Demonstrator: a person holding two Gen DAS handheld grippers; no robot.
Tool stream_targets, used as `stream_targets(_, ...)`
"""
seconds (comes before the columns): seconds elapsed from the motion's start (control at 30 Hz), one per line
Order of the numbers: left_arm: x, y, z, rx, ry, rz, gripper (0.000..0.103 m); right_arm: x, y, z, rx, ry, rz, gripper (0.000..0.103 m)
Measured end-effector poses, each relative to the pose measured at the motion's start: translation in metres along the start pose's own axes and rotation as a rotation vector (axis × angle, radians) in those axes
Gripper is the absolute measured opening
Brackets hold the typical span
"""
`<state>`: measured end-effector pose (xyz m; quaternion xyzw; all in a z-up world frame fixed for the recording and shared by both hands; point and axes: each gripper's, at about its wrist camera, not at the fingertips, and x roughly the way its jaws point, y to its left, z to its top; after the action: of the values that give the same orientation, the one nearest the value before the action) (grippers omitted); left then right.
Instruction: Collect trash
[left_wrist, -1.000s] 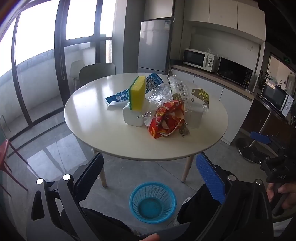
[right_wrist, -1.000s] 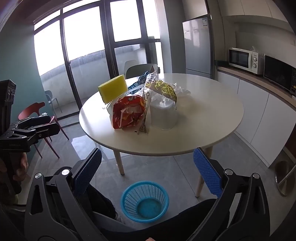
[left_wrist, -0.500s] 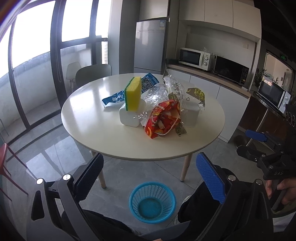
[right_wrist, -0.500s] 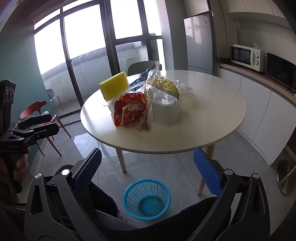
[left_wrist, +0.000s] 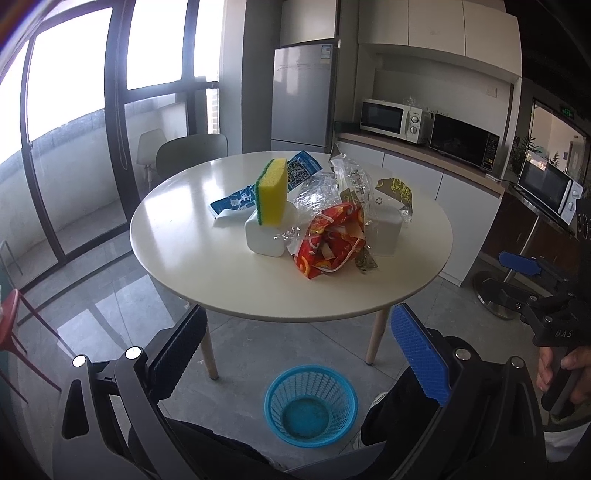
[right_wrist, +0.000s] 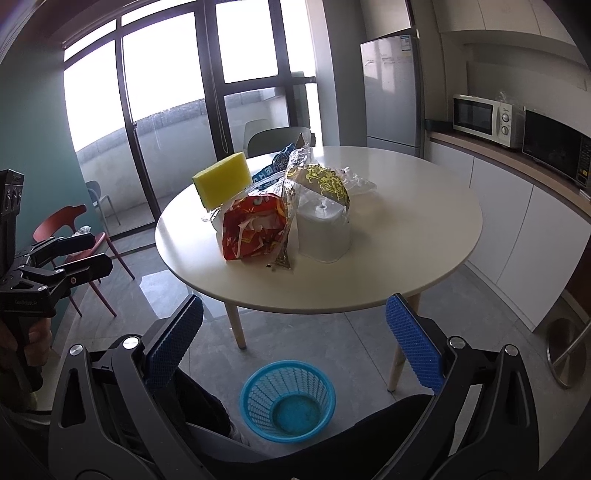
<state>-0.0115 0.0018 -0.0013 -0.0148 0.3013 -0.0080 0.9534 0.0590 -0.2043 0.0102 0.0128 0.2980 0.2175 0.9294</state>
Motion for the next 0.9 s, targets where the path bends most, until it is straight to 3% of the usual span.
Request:
stream_targets(0.4,0.002,-0.003,-0.002,0.015,0.002,-0.015,0.097,0.003,-0.001,-0.003,-0.006,0.004,-0.002,0.095)
stream_targets(0.53,0.004,0.001,-0.002,-0.005,0.019,0.014,0.097,0.002,-0.002,-0.004,-0.005,0.001,0.001,0.095)
stream_targets(0.9,0.003,0.016,0.006,-0.066,-0.020,-0.025,0.097,0.006,-0.007,0.002,-0.008,-0.012,0.005,0.095)
